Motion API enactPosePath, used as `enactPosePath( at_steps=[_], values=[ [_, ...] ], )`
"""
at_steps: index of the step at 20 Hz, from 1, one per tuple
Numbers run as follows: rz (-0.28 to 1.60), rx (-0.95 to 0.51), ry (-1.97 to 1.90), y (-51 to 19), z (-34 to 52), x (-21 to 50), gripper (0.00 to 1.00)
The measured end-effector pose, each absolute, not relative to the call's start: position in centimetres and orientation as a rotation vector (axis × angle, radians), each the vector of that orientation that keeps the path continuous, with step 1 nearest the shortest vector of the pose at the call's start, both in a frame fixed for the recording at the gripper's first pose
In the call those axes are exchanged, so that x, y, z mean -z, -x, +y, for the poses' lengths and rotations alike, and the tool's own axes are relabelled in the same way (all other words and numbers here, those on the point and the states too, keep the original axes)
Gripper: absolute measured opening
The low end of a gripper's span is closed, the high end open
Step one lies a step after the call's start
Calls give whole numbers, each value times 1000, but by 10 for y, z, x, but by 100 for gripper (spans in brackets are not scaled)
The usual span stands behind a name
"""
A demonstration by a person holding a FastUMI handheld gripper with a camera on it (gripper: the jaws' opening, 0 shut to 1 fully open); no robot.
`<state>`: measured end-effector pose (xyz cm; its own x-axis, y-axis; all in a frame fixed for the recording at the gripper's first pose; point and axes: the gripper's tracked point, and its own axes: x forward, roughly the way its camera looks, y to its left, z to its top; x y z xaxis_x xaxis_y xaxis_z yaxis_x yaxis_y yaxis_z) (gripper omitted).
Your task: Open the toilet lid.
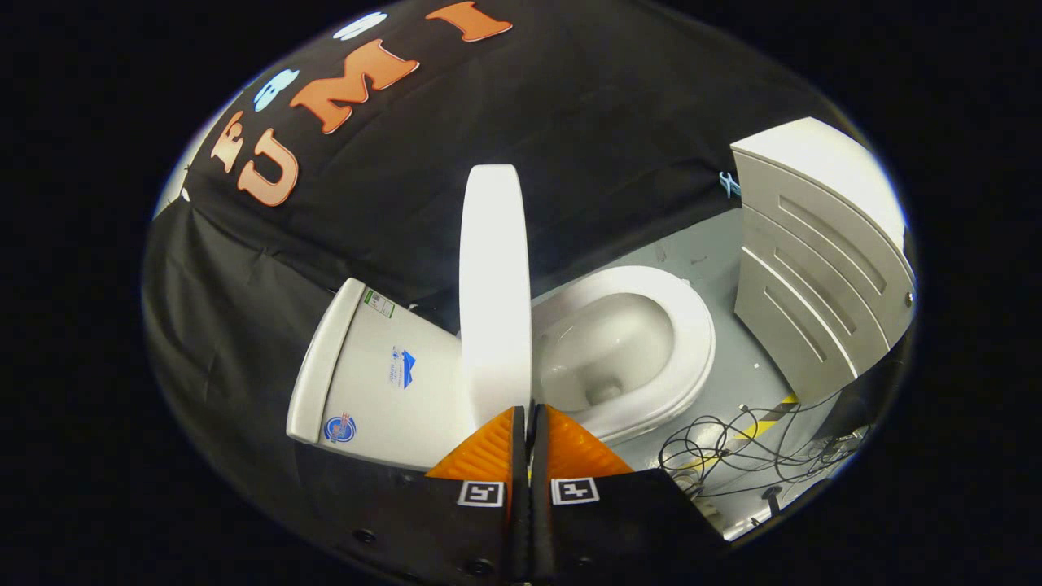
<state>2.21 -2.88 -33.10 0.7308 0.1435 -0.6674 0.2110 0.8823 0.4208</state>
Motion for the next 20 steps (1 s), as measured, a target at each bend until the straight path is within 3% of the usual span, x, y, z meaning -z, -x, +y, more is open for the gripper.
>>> enactPosePath(
  at_steps=[20],
  values=[
    [697, -78, -167, -34, 114, 285, 8]
  ],
)
